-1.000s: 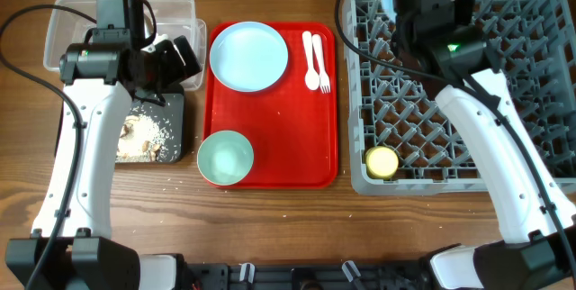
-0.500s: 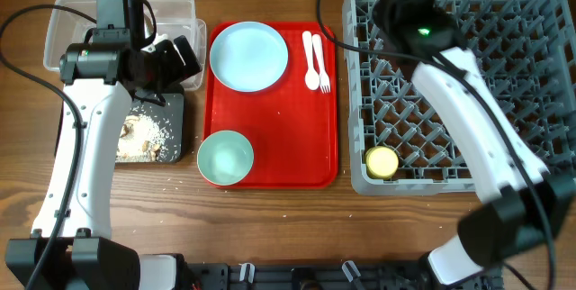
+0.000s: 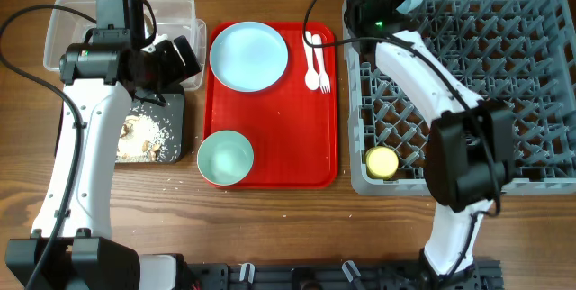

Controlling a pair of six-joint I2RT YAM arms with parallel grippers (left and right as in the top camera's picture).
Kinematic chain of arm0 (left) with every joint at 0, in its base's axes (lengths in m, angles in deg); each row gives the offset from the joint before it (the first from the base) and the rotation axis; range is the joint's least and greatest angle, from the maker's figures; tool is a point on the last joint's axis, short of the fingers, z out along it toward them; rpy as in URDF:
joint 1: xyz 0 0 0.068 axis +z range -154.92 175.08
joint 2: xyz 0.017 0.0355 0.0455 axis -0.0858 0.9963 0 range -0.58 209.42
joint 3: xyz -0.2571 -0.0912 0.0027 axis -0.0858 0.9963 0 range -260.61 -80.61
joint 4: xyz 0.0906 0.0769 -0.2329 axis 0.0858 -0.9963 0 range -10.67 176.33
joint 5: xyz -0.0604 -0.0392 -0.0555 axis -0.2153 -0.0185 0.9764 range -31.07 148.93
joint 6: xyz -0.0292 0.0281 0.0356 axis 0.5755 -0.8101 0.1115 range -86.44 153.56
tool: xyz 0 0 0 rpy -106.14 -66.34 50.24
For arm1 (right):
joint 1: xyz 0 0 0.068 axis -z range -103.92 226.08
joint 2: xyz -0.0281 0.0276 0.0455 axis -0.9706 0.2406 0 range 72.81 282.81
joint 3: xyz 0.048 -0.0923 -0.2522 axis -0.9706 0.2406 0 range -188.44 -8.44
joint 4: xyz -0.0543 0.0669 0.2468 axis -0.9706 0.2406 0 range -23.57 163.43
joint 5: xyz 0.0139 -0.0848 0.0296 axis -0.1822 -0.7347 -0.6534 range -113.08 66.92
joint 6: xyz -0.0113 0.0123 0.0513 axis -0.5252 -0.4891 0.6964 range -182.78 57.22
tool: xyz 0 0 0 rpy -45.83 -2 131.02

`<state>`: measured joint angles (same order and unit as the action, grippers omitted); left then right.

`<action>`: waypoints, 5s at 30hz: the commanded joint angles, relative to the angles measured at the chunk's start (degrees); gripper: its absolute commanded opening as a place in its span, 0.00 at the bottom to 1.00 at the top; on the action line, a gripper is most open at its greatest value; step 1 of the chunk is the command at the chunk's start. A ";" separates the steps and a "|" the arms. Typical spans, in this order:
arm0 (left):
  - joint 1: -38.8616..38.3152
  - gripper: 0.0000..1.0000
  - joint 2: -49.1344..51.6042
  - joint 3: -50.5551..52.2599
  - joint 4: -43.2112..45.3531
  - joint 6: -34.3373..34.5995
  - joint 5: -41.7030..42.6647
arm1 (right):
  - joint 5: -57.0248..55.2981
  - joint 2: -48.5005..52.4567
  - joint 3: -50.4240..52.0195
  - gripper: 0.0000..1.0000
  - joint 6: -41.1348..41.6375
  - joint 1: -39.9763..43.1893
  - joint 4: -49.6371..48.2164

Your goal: Sort waste into correct bins and load items into the dishwasher rack

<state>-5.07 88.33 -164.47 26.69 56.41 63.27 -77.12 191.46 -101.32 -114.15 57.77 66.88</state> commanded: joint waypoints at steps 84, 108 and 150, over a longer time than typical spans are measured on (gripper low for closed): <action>0.31 1.00 -0.79 -1.01 0.00 0.11 0.26 | 85.57 -15.56 2.43 0.93 65.92 -13.20 40.11; 1.07 1.00 -9.35 -12.26 -0.17 -3.30 -0.96 | 72.96 -0.42 9.18 0.59 81.07 -24.24 38.16; 2.67 1.00 -17.75 -13.14 -0.96 -3.13 -4.00 | 12.90 -31.54 5.73 0.04 81.37 -5.42 50.77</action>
<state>-2.70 70.40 -176.79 25.82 54.16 60.21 -37.39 166.54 -94.70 -32.61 51.28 115.75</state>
